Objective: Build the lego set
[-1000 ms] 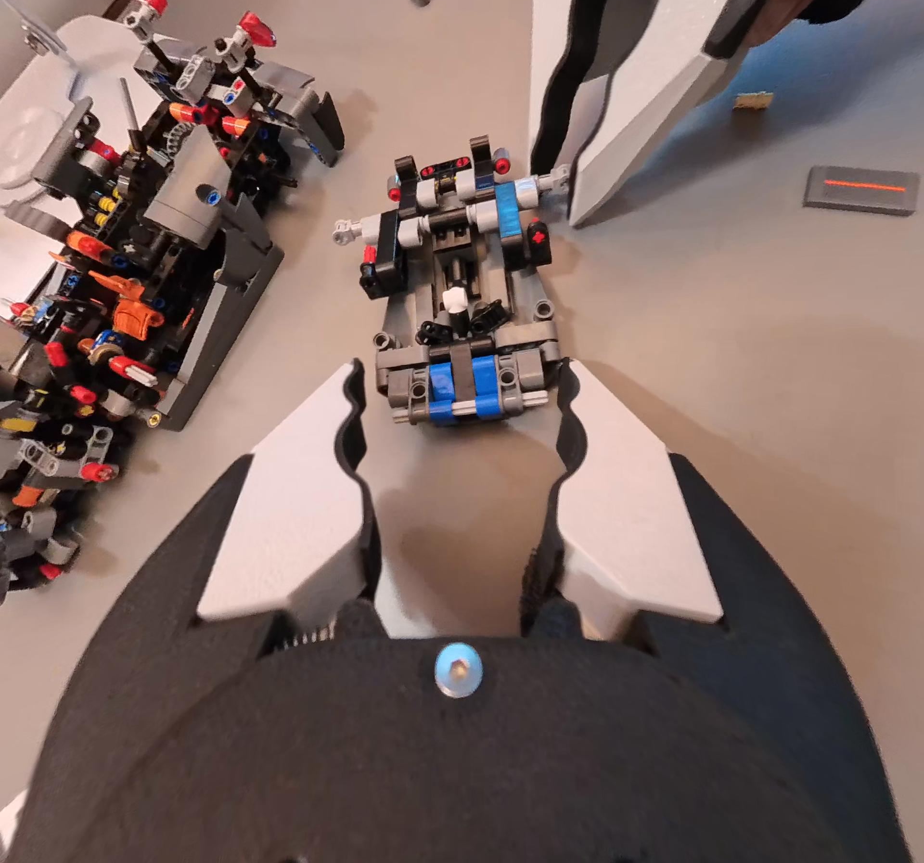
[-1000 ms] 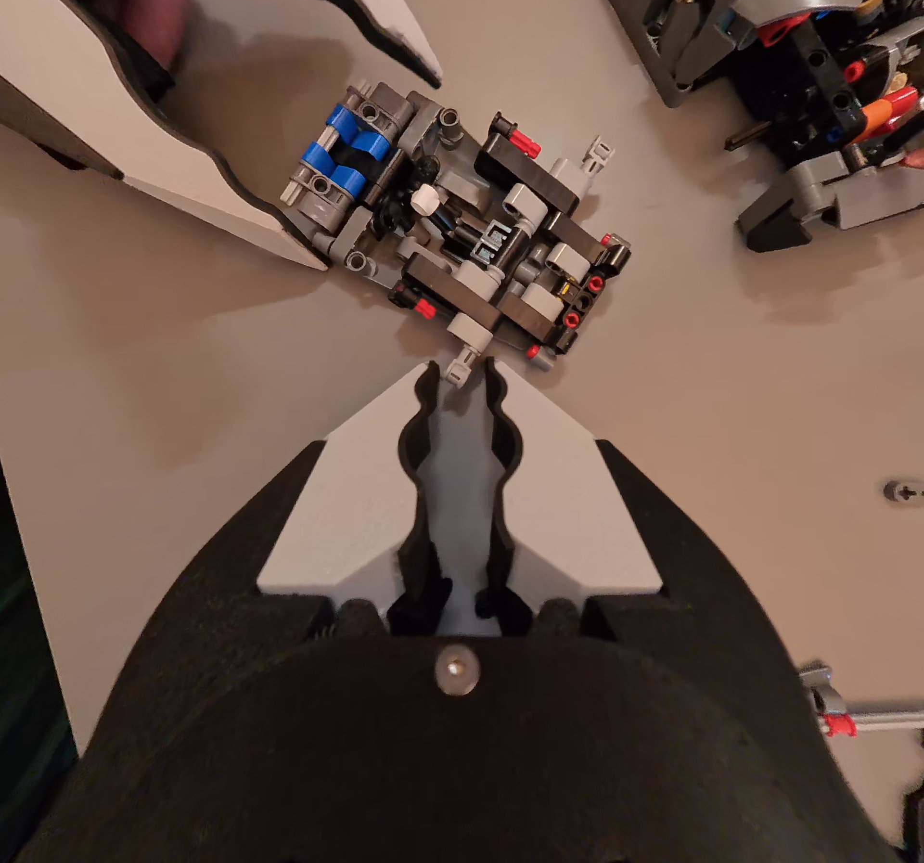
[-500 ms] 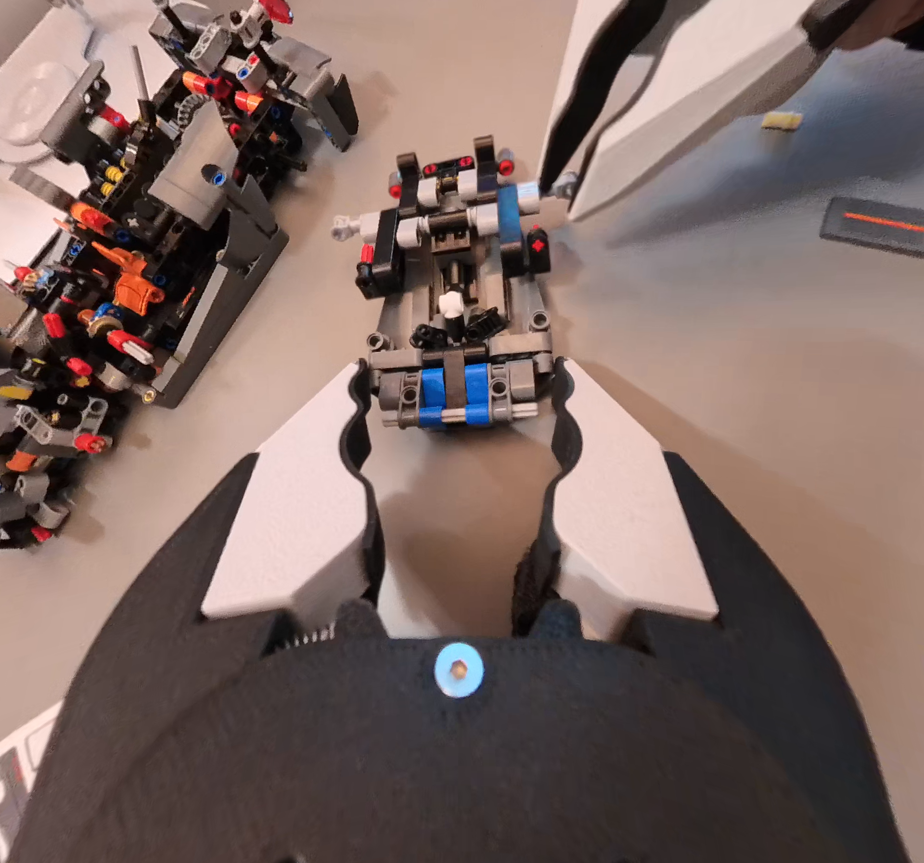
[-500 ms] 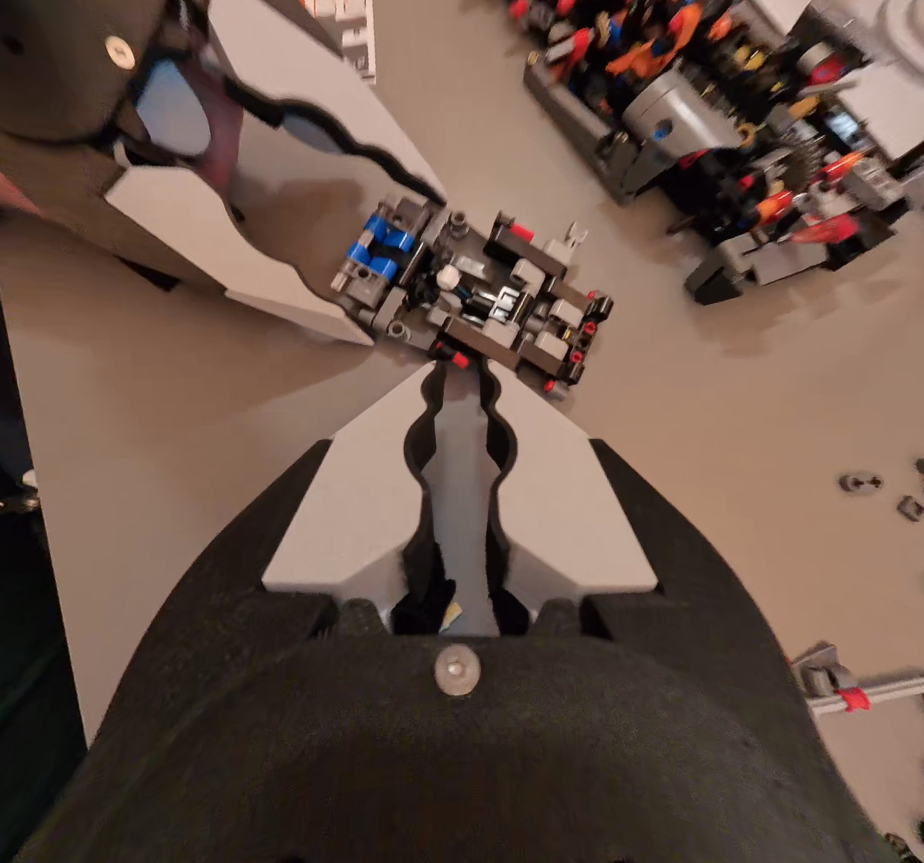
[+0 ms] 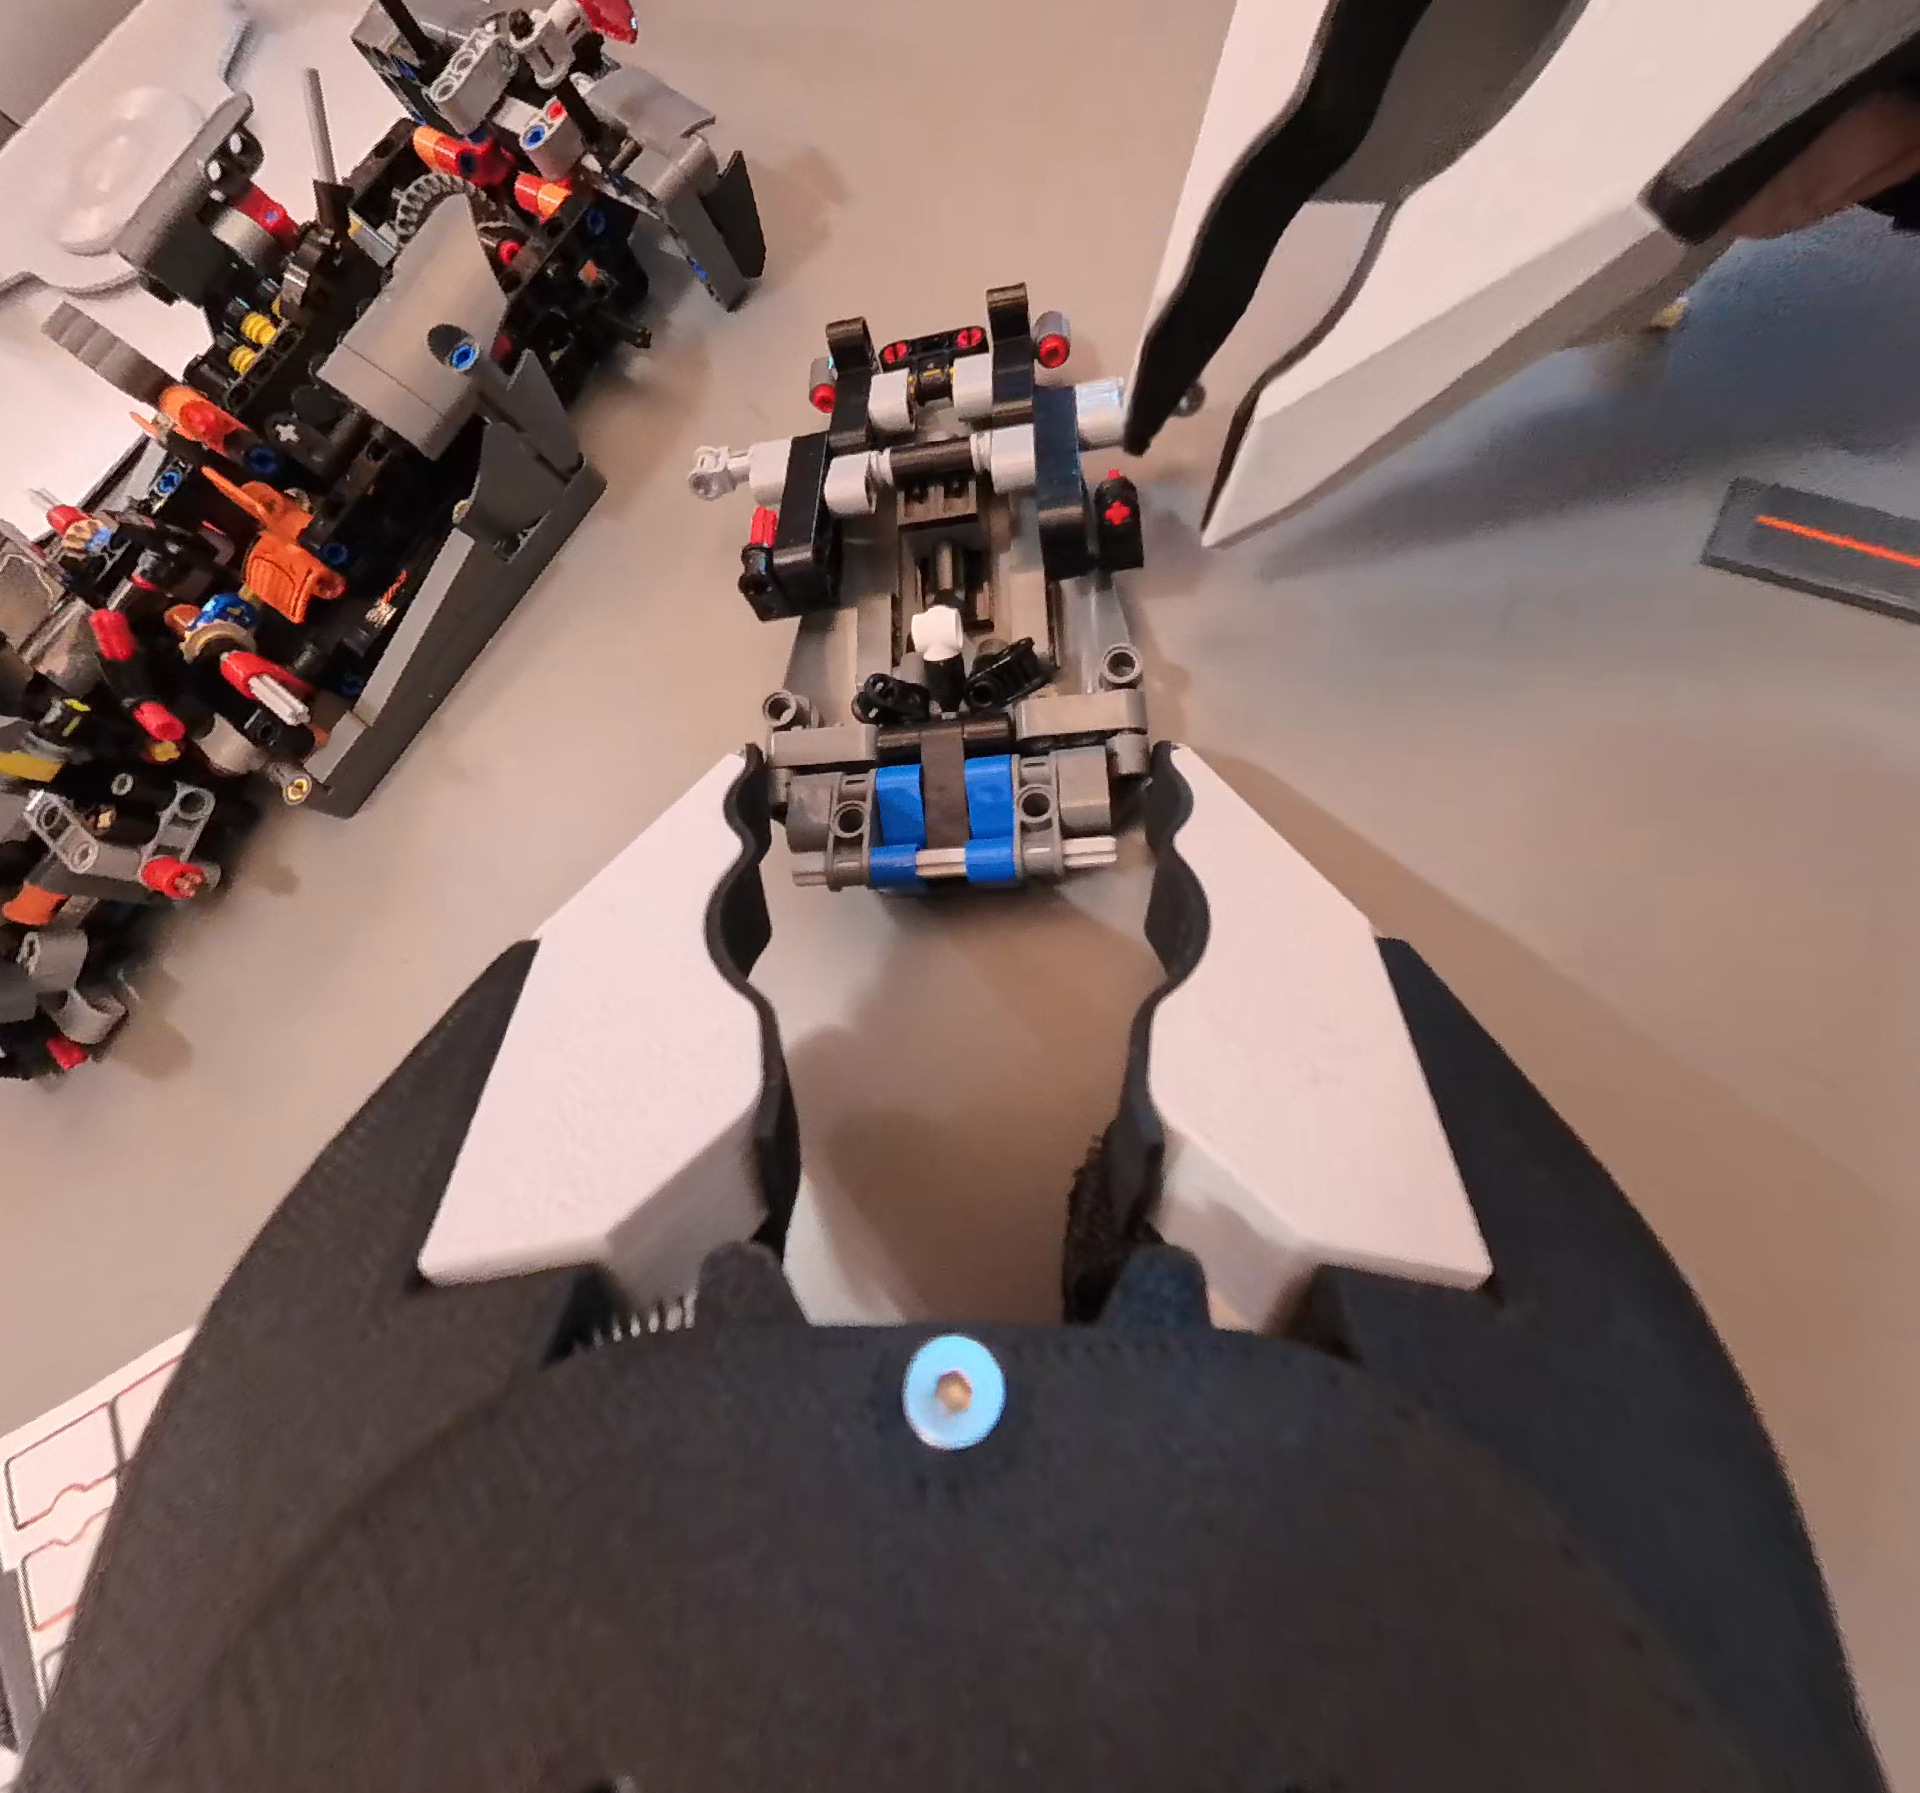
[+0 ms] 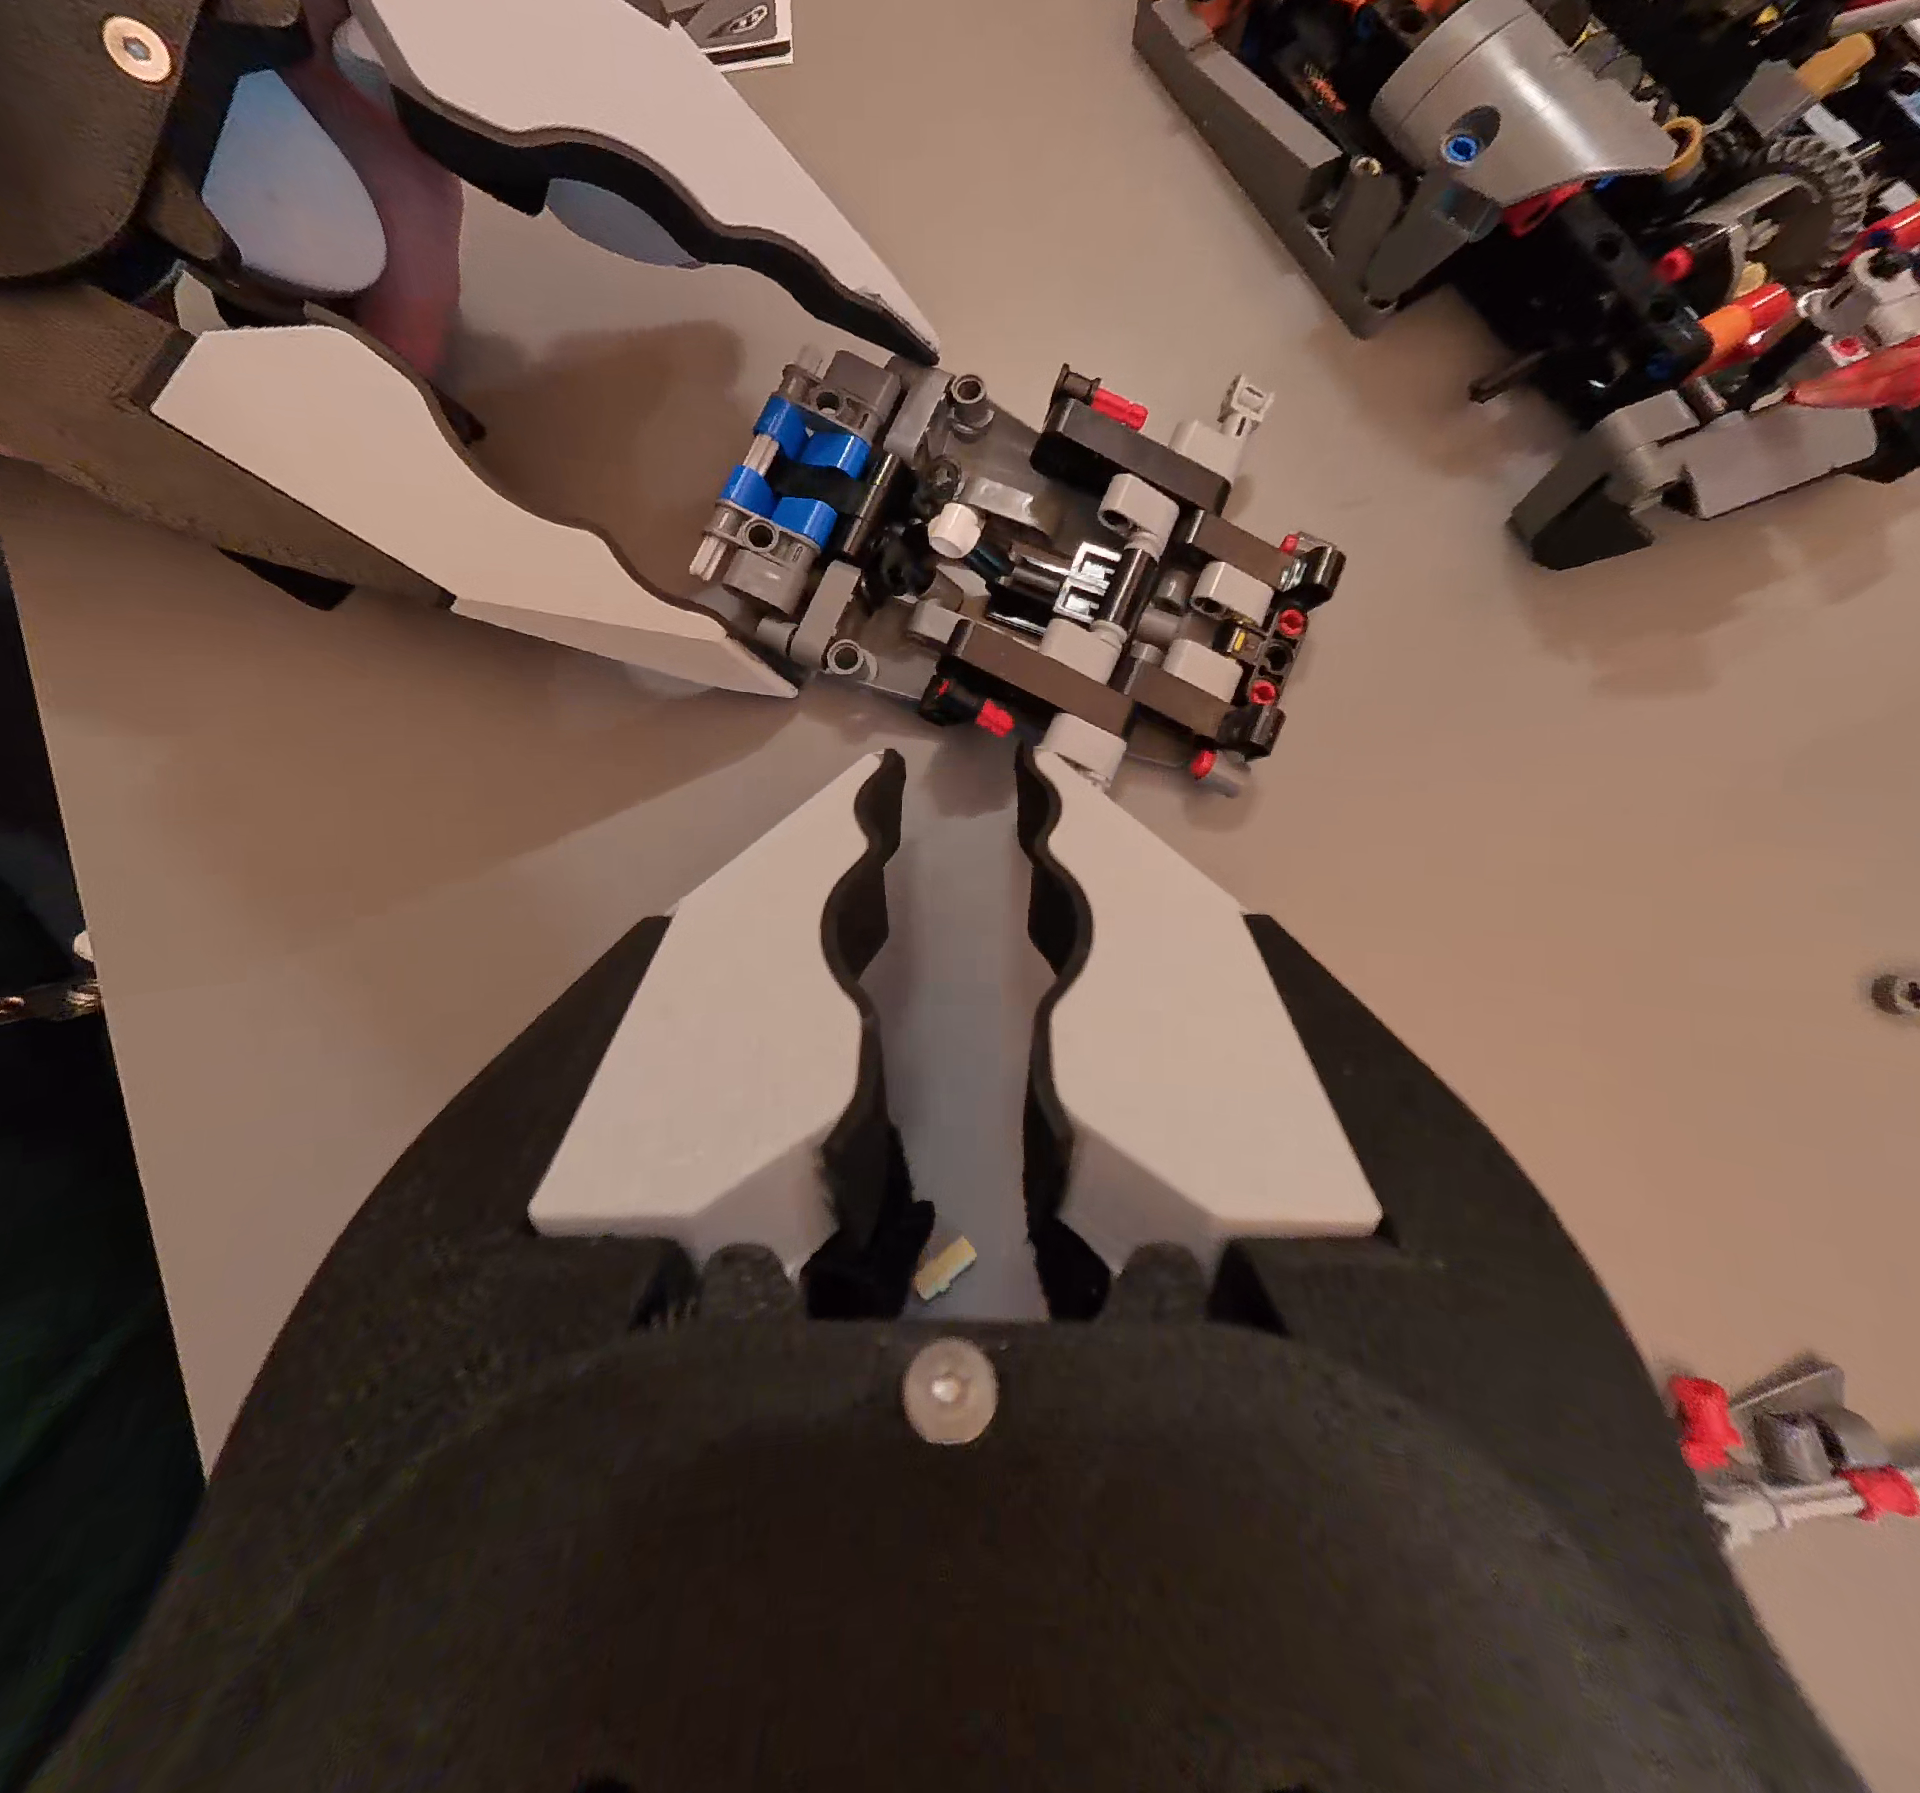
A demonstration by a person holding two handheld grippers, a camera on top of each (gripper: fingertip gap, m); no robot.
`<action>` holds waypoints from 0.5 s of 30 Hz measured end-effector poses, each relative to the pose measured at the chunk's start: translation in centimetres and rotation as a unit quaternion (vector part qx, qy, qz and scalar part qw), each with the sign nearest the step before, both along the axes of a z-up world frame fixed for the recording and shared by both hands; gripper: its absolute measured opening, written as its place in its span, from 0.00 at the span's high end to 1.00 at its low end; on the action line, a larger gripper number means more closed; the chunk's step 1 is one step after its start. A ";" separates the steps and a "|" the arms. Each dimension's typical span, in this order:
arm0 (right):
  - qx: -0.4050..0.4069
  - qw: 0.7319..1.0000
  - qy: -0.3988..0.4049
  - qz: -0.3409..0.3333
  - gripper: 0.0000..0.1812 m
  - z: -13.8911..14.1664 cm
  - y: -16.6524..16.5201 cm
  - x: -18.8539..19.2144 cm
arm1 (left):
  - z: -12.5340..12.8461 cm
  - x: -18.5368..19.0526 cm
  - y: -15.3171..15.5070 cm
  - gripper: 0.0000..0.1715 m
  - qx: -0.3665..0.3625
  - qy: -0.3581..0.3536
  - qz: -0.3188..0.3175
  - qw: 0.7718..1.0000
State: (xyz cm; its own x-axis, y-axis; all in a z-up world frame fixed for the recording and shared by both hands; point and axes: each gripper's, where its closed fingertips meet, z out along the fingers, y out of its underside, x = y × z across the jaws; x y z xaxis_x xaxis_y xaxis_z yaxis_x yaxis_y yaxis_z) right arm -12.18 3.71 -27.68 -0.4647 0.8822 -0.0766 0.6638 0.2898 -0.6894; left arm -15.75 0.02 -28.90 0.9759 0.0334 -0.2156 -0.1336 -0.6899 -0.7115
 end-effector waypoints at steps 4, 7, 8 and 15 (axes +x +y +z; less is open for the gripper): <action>-0.008 1.000 -0.003 0.002 0.89 -0.1 -0.1 0.1 | 0.0 0.1 0.0 0.59 0.000 0.002 0.005 1.000; -0.018 1.000 -0.006 0.005 0.89 -0.3 -0.3 0.2 | 0.0 0.4 0.1 0.59 0.001 0.000 0.003 1.000; -0.021 1.000 -0.006 0.005 0.89 -0.3 -0.3 0.3 | 0.0 0.5 0.1 0.59 0.001 0.000 0.003 1.000; -0.033 0.999 -0.006 -0.002 0.87 -0.5 0.2 0.3 | 0.2 1.2 0.1 0.56 -0.006 -0.041 -0.006 0.999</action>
